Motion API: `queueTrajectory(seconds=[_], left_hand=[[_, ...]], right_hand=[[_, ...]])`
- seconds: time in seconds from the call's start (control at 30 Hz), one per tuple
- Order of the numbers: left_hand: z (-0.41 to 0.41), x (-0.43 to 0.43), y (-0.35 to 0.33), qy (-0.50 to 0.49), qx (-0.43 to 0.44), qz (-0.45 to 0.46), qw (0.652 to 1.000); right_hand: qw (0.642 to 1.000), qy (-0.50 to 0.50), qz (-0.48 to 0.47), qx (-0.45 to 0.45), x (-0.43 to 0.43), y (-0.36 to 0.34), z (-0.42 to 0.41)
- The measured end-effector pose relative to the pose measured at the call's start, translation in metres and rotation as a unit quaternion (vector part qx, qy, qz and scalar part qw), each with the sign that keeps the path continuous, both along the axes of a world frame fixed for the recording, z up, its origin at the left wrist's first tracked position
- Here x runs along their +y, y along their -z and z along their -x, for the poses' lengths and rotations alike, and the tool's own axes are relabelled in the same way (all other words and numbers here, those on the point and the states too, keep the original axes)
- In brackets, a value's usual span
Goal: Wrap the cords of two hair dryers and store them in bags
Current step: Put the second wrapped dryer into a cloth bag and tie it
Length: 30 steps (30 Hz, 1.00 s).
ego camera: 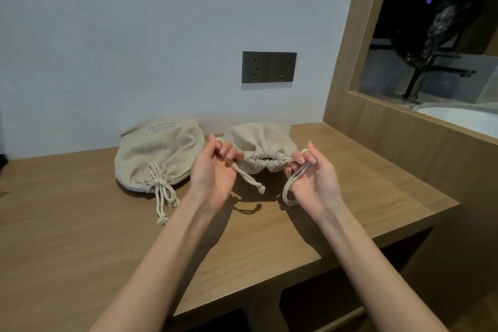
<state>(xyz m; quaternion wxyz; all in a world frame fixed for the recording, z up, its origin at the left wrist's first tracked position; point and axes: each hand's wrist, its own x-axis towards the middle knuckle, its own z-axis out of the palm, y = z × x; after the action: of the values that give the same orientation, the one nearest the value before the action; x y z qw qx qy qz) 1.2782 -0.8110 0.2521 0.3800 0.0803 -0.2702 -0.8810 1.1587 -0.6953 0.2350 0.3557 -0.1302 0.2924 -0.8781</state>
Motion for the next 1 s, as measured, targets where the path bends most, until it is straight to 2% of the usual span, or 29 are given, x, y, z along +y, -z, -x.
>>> queueTrajectory(seconds=[0.1,0.23,0.3,0.37,0.43,0.53,0.57,0.7,0.83,0.97,1.0], left_hand=[[0.005,-0.001,0.004,-0.029,-0.058,0.071,0.995],[0.008,-0.002,0.009,-0.071,-0.118,0.151,0.979],[0.008,-0.001,0.010,-0.088,-0.163,0.196,0.963],[0.010,-0.001,0.010,-0.105,-0.202,0.247,0.942],[0.012,-0.003,0.014,-0.151,-0.242,0.352,0.891],[0.014,-0.005,0.025,-0.255,-0.305,0.519,0.757],[0.015,-0.005,0.027,-0.275,-0.311,0.537,0.734],[0.008,-0.005,0.031,-0.300,-0.307,0.579,0.693],[0.001,-0.006,0.036,-0.283,-0.315,0.595,0.683],[-0.003,-0.009,0.051,-0.157,-0.328,0.577,0.731],[-0.004,-0.009,0.055,-0.138,-0.330,0.577,0.734]], right_hand=[[0.999,0.032,-0.008,0.021,-0.002,0.000,-0.001],[0.997,0.018,0.052,-0.045,0.000,-0.002,-0.004],[0.997,0.008,0.050,-0.063,-0.002,-0.001,-0.005],[1.000,0.013,0.006,-0.010,-0.004,0.004,-0.007],[0.995,0.024,-0.045,0.083,-0.004,0.007,-0.008],[0.975,0.048,-0.104,0.191,-0.003,0.008,-0.007],[0.972,0.054,-0.111,0.198,-0.003,0.008,-0.006],[0.949,0.086,-0.178,0.244,0.000,0.013,-0.002],[0.928,0.080,-0.213,0.295,0.000,0.019,-0.006],[0.868,0.050,-0.270,0.413,-0.002,0.031,-0.010],[0.855,0.046,-0.281,0.433,-0.003,0.034,-0.009]])
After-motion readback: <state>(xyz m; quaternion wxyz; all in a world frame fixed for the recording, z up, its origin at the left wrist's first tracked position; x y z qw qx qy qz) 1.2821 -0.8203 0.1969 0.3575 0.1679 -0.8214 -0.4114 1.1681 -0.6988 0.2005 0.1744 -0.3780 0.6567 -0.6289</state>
